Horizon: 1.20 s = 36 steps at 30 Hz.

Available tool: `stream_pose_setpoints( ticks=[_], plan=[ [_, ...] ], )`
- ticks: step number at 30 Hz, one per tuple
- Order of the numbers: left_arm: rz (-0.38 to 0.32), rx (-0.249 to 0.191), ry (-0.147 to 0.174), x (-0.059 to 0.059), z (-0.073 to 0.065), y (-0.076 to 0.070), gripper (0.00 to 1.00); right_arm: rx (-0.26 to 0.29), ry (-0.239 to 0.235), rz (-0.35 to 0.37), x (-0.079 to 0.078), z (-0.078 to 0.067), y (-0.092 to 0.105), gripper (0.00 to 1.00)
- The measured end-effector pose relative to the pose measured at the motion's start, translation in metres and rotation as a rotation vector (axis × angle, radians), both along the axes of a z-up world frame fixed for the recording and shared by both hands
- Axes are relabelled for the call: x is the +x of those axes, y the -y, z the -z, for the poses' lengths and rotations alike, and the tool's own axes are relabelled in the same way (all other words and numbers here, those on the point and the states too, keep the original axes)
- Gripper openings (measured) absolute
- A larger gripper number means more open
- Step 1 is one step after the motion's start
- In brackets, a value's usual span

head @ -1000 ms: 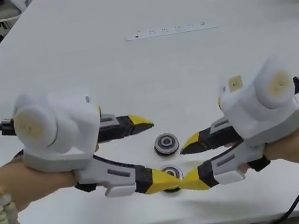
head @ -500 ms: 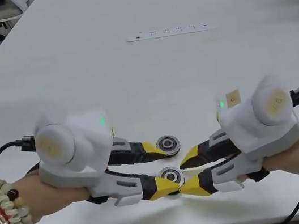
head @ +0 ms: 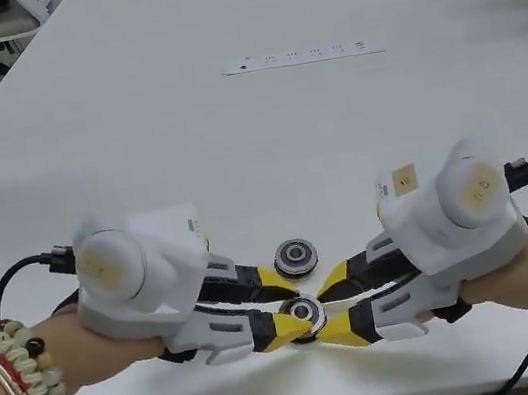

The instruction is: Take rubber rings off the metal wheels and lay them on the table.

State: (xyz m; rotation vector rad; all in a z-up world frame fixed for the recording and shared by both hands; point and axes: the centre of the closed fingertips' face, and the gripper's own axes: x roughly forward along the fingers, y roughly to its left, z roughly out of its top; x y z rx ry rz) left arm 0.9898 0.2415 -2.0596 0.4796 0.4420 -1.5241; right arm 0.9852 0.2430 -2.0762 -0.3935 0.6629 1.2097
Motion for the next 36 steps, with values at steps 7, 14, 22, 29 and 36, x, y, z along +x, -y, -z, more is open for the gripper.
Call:
stream_pose_setpoints(
  ticks=[7, 14, 22, 29, 36],
  plan=[
    [-0.007, -0.009, -0.011, 0.0008, 0.0001, 0.0004, 0.11, 0.001, -0.004, 0.007, 0.0005, 0.0003, 0.0003, 0.2],
    [-0.017, -0.016, -0.005, 0.004, -0.0004, 0.0012, 0.08, 0.004, -0.005, 0.01, 0.0006, 0.0003, 0.0, 0.21],
    [-0.018, -0.019, 0.008, 0.005, -0.0012, 0.0038, 0.08, -0.008, 0.01, 0.001, 0.0007, 0.0021, -0.0029, 0.25],
    [-0.023, -0.023, 0.011, 0.0059, -0.0012, 0.0052, 0.08, -0.021, 0.014, 0.005, 0.0029, 0.0027, 0.001, 0.21],
    [-0.024, -0.025, 0.013, 0.0062, -0.0009, 0.0058, 0.08, -0.049, 0.007, -0.004, 0.0018, 0.0055, 0.0049, 0.16]
  ],
)
